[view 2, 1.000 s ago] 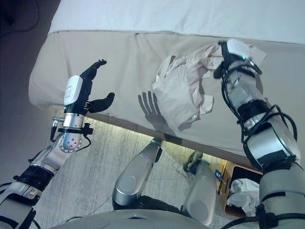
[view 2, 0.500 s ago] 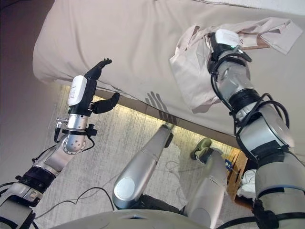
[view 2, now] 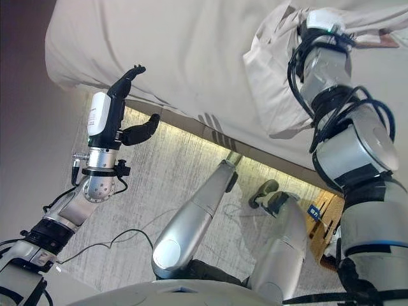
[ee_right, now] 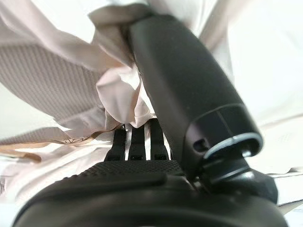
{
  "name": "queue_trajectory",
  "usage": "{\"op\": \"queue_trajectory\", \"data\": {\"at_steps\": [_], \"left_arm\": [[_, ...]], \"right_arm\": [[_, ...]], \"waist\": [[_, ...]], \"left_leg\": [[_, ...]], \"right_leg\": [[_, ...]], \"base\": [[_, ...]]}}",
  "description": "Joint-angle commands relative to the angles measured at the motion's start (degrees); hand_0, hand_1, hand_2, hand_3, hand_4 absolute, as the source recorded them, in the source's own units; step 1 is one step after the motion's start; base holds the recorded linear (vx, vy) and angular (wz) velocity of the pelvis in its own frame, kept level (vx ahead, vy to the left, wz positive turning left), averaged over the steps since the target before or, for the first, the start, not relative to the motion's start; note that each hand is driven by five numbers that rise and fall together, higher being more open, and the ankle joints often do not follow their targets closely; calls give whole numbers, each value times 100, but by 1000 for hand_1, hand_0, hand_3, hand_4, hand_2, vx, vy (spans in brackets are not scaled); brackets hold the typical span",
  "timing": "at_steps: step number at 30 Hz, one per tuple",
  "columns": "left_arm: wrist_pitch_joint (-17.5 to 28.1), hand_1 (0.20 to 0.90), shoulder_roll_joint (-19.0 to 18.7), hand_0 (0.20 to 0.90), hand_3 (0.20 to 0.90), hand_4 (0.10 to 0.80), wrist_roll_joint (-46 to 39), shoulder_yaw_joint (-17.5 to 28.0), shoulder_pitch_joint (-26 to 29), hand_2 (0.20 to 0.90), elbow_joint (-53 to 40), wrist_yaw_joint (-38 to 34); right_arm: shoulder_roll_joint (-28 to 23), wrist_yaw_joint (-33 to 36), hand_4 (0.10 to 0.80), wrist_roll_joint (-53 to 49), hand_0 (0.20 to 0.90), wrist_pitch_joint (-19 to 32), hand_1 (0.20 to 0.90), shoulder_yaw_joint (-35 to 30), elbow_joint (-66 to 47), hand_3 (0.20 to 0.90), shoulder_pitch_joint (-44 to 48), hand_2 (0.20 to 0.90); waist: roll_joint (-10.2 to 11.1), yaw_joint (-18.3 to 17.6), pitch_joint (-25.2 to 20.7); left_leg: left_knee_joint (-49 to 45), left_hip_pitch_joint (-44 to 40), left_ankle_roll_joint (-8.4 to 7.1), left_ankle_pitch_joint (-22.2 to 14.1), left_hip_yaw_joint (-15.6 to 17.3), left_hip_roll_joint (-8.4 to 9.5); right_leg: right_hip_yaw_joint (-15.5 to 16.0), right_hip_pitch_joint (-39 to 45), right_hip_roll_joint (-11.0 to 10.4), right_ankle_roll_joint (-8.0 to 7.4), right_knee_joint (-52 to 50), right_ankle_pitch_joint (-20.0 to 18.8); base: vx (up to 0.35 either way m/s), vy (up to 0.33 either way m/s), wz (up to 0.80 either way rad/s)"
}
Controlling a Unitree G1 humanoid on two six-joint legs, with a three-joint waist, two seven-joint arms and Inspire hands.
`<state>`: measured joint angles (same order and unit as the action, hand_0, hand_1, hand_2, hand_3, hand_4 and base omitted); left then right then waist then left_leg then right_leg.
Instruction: Pick up the clothes from the bed and place them into the basket
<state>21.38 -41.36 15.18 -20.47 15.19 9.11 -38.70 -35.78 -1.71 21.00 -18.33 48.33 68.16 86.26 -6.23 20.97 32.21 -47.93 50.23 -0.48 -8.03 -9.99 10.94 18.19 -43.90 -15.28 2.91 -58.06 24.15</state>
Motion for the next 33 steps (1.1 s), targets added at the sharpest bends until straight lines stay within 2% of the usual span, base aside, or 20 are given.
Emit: {"op": "queue_trajectory", "data": {"at_steps": [1, 11, 20, 24, 26, 27, 28, 29, 33], "left_arm": [[237, 900, -170, 900, 900, 800, -119, 316, 135, 900, -817, -449], [286, 900, -222, 900, 900, 800, -85, 373, 37, 900, -865, -495], [250, 900, -277, 900, 900, 800, -140, 268, 100, 900, -747, -495], [203, 900, -293, 900, 900, 800, -192, 280, 157, 900, -672, -421], [137, 900, -294, 900, 900, 800, -225, 330, 161, 900, -645, -315], [109, 900, -280, 900, 900, 800, -217, 354, 171, 900, -650, -274], [94, 900, -267, 900, 900, 800, -223, 354, 146, 900, -631, -255], [76, 900, -264, 900, 900, 800, -231, 384, 147, 900, -619, -216], [-45, 900, -211, 900, 900, 800, -218, 480, 82, 900, -596, -89]], "right_arm": [[-107, -184, 100, -136, 300, 26, 300, 563, 231, 200, 226, 300], [-120, 399, 100, -616, 300, 616, 300, 374, 250, 200, 232, 300], [-182, 623, 100, -633, 300, 1091, 300, 71, 155, 200, -92, 300], [-247, 823, 100, -1043, 300, 1337, 300, -99, -47, 200, -292, 300], [-310, 769, 100, -1519, 300, 1415, 300, -328, -252, 200, -470, 300], [-338, 766, 100, -1735, 300, 1445, 300, -446, -339, 200, -525, 300], [-343, 764, 100, -1803, 300, 1478, 300, -507, -389, 200, -587, 300], [-388, 773, 100, -1968, 300, 1544, 300, -692, -536, 200, -691, 300], [-511, 882, 100, -2634, 300, 1832, 300, -1384, -1295, 200, -1254, 300]], "waist": [[-392, 213, -242], [-298, 145, -242], [-205, -38, -242], [-114, -161, -242], [-43, -248, -242], [-38, -271, -242], [-9, -298, -242], [2, -339, -242], [142, -567, -242]], "left_leg": [[-71, 100, 508, -254, 462, 107], [70, -66, 472, -200, 480, -22], [438, -811, 386, -183, 482, -154], [696, -1345, 353, -200, 451, -206], [855, -1681, 348, -230, 450, -263], [1018, -1739, 354, -32, 445, -299], [966, -1876, 343, -223, 446, -288], [1131, -1965, 348, -41, 452, -334], [1391, -2562, 315, -112, 525, -488]], "right_leg": [[111, -188, 385, 69, -241, -334], [85, -40, 524, 40, -91, -414], [21, 680, 587, 29, 306, -501], [-42, 1198, 575, -2, 621, -567], [-69, 1512, 539, -29, 824, -607], [1, 1573, 526, 19, 1002, -802], [-79, 1700, 524, -41, 972, -653], [-19, 1792, 512, 8, 1160, -842], [-130, 2422, 532, -14, 1635, -948]], "base": [[0, 0, 0], [-2, 1, -3], [12, 6, -8], [45, 7, -10], [29, 30, -17], [56, 22, -13], [-16, 52, -10], [87, 40, -14], [81, 25, -22]]}}
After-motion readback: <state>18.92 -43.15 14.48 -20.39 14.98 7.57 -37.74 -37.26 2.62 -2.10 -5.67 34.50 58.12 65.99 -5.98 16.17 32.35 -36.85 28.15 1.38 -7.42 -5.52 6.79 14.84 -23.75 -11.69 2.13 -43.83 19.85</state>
